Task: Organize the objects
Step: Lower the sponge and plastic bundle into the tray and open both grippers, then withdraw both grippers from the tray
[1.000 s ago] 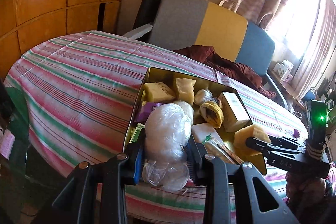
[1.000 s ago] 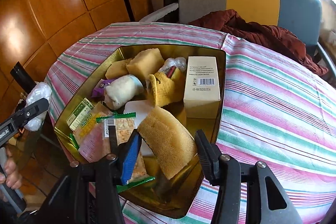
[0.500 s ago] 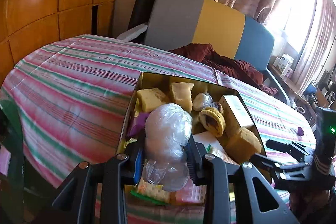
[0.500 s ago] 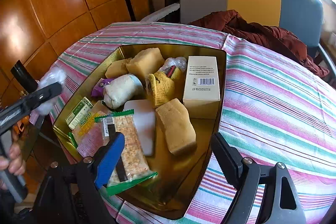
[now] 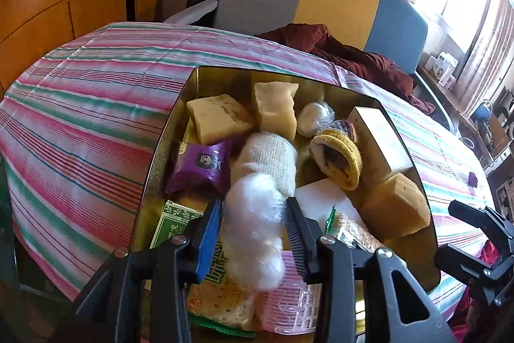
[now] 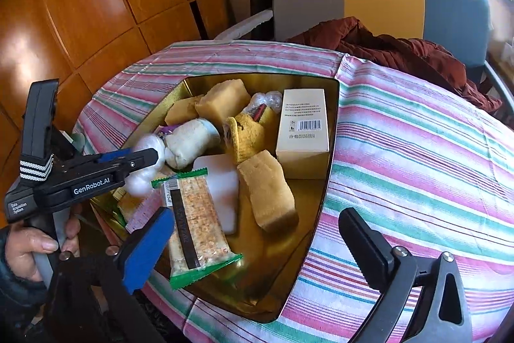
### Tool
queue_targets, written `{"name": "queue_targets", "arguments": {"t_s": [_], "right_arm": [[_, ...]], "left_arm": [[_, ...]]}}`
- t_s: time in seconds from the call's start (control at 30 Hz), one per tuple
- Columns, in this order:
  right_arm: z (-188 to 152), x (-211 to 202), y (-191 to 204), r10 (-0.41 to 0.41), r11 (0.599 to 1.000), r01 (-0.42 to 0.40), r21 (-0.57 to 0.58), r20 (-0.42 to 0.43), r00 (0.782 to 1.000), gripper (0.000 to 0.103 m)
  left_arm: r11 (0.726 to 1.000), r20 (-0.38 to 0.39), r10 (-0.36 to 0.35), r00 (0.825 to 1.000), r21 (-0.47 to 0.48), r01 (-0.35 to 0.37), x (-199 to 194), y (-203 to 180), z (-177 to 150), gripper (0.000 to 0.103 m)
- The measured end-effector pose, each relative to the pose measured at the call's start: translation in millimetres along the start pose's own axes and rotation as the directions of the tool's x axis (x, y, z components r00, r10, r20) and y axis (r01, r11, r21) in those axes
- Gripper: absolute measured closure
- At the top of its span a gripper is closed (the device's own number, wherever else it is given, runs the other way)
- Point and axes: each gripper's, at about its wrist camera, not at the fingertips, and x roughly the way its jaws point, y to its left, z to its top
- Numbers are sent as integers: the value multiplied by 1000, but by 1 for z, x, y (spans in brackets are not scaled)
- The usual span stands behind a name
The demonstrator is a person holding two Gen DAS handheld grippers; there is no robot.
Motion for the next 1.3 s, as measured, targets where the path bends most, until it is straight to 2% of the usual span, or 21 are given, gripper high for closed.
{"name": "queue_targets", "arguments": {"t_s": [0.2,0.57,0.93,1.23,1.3], "right_arm": [[-2,3,2,-13,1000,13,-3,-4,1000,0],[-4,1,4,-27,1000,27,6,6,1000,0],[-7,-6,9,-50,999,50,7,29,998,0],[-10,-17,16,-130,992,129,13,76,989,0],[-11,-20,19,-164,986,164,16,98,982,0]], "left_arm": [[999,3,34,999,3,-34,1,-2,1,58],[993,87,110,990,37,-113,-27,-13,-1,56],[987,144,152,978,33,-159,-52,-16,-6,56],[979,190,203,960,-10,-205,-75,-15,-9,55],[976,202,216,955,-14,-218,-81,-17,-11,46]]}}
